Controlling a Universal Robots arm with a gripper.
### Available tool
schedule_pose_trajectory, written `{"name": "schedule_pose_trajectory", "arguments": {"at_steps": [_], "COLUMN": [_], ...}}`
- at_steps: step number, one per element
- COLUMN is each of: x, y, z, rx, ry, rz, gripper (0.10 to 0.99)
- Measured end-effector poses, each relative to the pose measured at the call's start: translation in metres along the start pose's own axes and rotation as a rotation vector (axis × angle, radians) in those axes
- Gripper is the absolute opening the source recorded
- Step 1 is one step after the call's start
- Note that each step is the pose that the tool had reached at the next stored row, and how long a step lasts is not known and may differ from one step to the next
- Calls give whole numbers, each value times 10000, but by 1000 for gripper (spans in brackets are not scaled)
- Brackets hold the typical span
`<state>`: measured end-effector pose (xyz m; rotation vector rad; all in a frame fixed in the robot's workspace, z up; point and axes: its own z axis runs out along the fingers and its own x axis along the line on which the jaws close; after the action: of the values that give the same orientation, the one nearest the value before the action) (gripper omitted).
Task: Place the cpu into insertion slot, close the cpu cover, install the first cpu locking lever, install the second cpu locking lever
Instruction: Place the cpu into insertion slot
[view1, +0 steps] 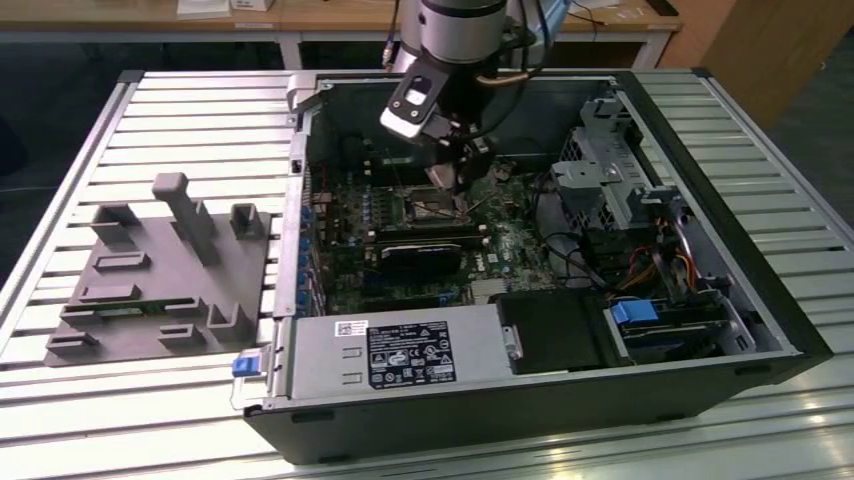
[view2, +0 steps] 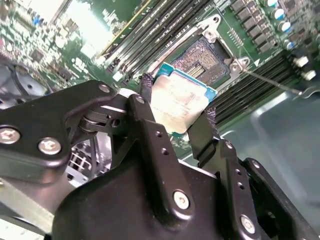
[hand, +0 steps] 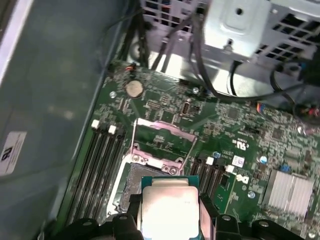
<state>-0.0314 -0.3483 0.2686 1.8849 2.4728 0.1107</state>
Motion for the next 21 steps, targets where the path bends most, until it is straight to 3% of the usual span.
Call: {"name": "schedule_pose_trajectory", "arguments": {"at_steps": [11,21], "x": [0,75], "y": [-8,-59], "z": [74,173], "rx": [-34,-44], "ry": [-137,-175], "rz": [1829,2323], "gripper": [537,537]}}
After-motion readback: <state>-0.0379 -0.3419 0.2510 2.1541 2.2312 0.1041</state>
